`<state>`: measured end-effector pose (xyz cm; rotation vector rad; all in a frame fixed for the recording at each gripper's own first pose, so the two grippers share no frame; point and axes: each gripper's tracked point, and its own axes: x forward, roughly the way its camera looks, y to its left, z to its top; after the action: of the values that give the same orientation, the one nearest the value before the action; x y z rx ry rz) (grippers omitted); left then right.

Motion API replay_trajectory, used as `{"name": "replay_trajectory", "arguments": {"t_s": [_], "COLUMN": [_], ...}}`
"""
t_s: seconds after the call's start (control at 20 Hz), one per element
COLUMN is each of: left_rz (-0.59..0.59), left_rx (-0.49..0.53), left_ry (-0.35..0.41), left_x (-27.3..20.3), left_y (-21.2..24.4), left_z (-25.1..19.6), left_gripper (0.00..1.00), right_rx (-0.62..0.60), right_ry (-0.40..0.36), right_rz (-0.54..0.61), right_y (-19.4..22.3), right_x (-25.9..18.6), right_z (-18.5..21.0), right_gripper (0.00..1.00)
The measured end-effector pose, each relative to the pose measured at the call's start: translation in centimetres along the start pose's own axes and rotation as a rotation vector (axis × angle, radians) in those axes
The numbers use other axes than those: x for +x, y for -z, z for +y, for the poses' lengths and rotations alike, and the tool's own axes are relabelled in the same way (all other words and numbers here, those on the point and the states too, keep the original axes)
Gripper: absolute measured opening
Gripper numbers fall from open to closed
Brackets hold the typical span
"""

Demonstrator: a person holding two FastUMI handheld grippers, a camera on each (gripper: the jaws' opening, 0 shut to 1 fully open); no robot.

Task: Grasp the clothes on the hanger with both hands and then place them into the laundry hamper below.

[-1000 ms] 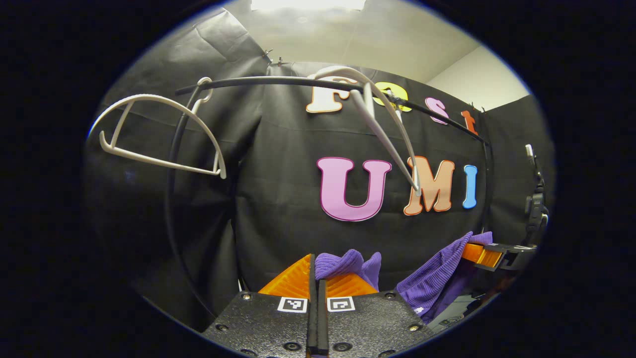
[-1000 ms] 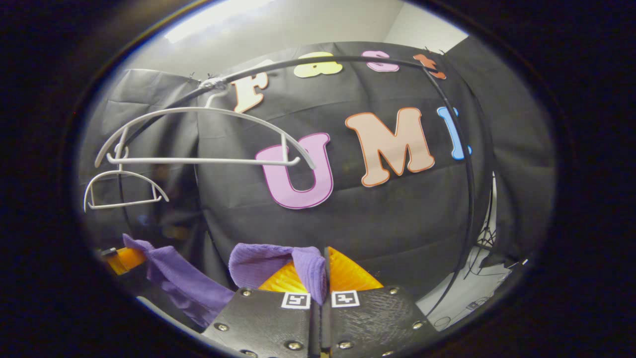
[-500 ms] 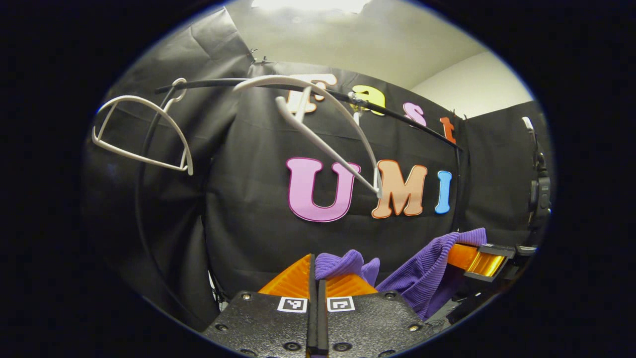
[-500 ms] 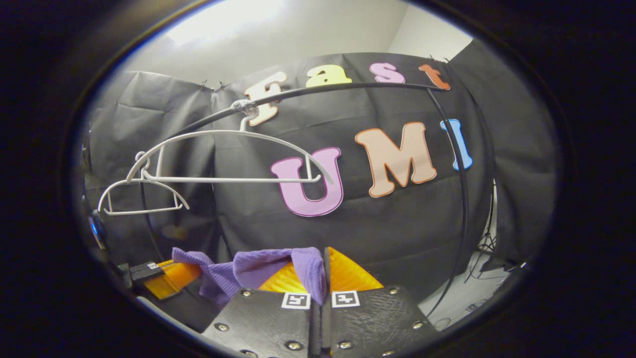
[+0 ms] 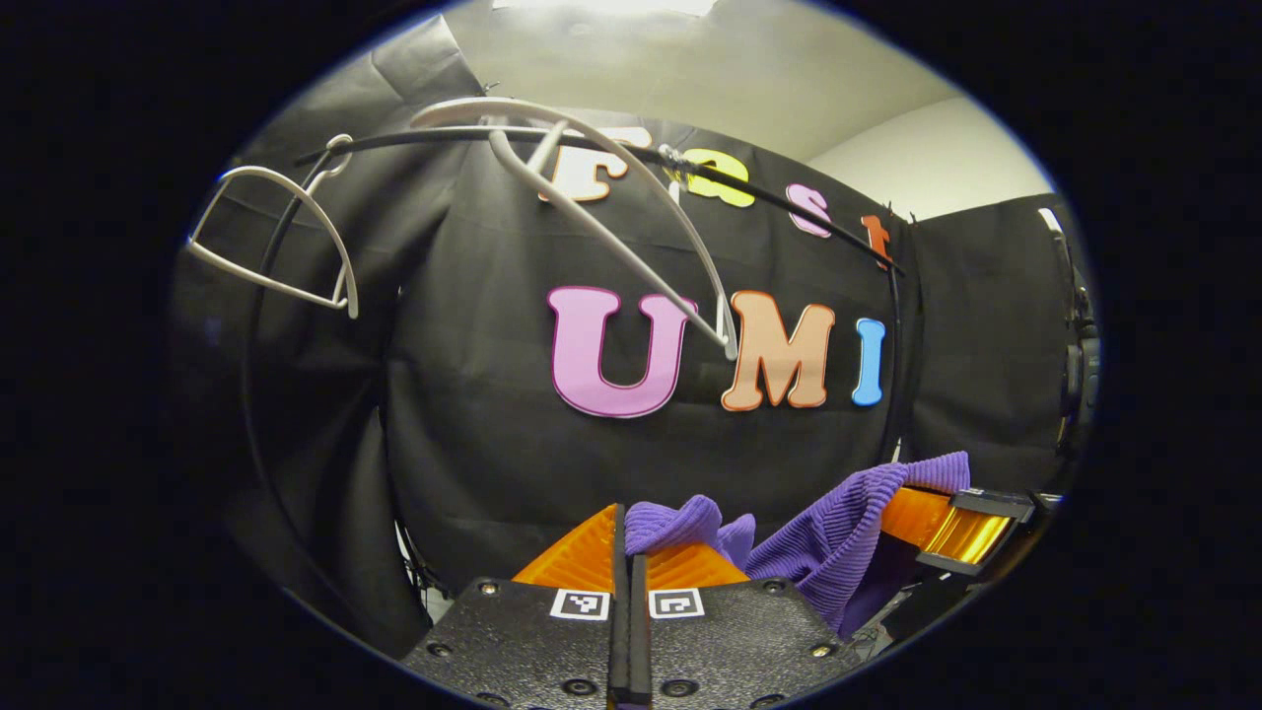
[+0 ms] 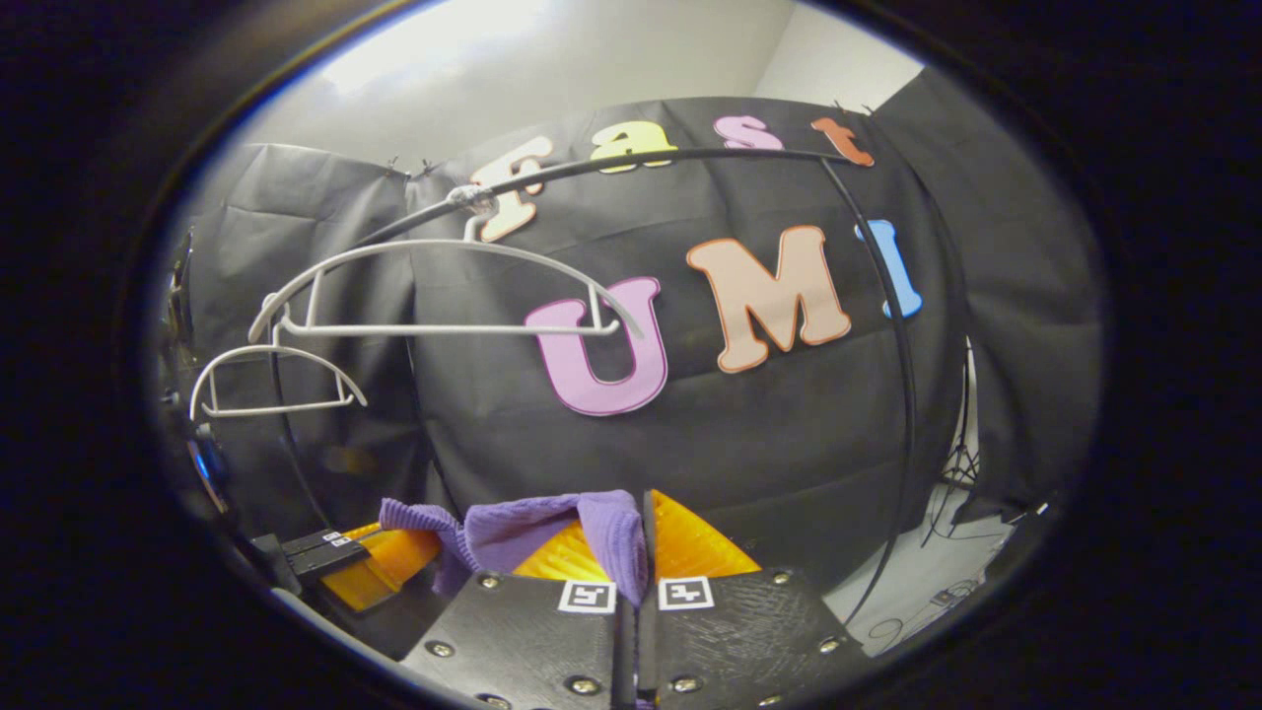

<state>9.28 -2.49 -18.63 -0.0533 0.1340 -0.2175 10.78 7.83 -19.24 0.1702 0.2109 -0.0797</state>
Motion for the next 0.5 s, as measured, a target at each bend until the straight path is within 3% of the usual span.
{"name": "replay_trajectory", "arguments": {"t_s": [0.05,0.1,0.5], "left_rz": [0.019,0.033,0.089], "left_rx": [0.009,0.01,0.009], "left_ry": [-0.002,-0.006,-0.067], "left_x": [0.1,0.1,1.0], "left_y": [0.9,1.8,5.8], "left_z": [0.0,0.1,1.9], "left_gripper": [0.0,0.0,0.0], "right_rx": [0.007,0.012,0.013], "right_ry": [0.003,0.006,0.001], "right_rz": [0.018,0.032,0.115], "right_y": [1.0,1.8,6.4], "right_x": [0.2,0.3,0.7], "right_z": [-0.3,-0.6,-1.3], "right_gripper": [0.05,0.02,0.01]}}
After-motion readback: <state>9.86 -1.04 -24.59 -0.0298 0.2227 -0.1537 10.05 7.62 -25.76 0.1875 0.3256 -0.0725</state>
